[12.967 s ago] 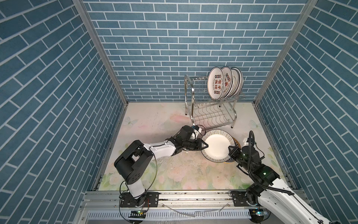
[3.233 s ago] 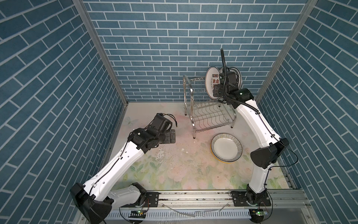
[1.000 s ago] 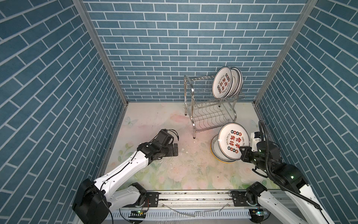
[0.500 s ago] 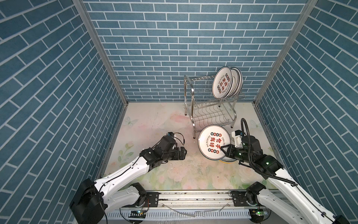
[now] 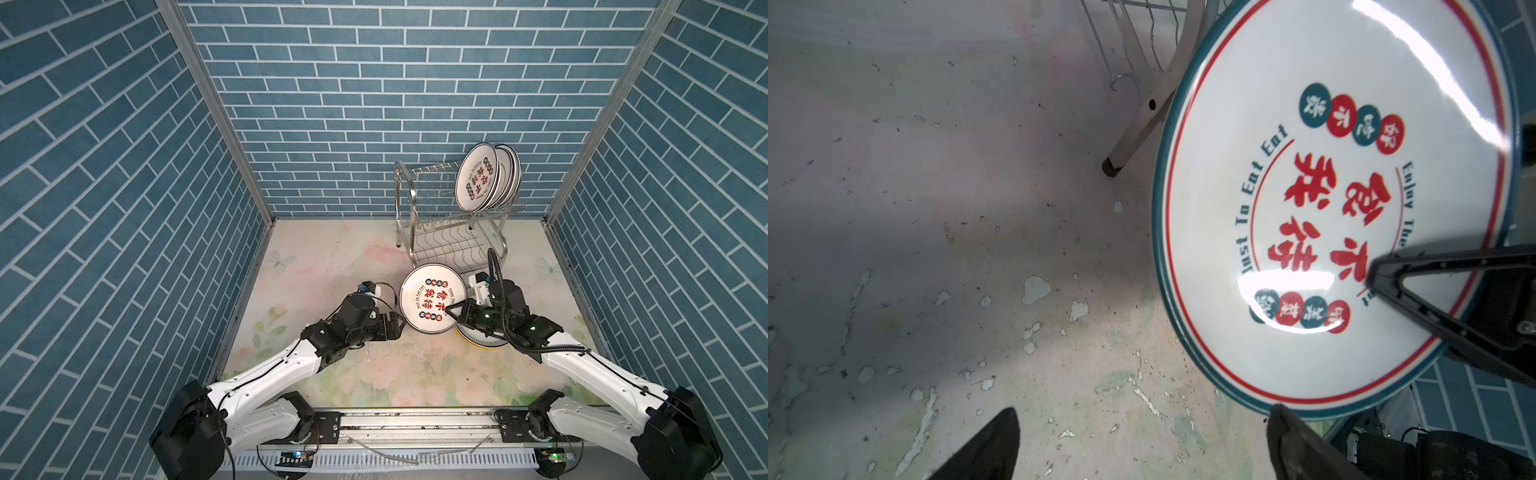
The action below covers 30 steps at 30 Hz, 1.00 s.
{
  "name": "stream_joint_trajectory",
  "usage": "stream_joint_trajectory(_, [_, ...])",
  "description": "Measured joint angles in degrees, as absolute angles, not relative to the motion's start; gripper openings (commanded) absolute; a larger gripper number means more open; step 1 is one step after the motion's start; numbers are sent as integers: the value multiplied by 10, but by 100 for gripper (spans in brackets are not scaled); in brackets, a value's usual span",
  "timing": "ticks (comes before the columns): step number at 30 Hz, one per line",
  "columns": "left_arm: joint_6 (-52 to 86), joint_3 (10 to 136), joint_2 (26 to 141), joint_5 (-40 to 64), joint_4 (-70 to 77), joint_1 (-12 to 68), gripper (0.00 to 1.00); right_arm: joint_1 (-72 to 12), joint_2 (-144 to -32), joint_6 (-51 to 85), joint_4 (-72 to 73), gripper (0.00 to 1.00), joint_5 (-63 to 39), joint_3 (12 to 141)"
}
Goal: Unload the plates from the dish rack
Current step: Place a plate at the middle-left of the table.
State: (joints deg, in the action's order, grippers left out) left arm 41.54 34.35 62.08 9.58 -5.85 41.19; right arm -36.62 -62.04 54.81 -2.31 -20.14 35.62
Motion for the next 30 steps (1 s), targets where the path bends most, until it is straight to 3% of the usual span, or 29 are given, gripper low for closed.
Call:
stream_joint_trajectory(13, [446,286,620,164,50,323,76,-414,-726,616,146,0,-232,356])
stream_joint_trajectory(30, [486,227,590,179,128,283,36,-437,-849,656,257,0,-270,395])
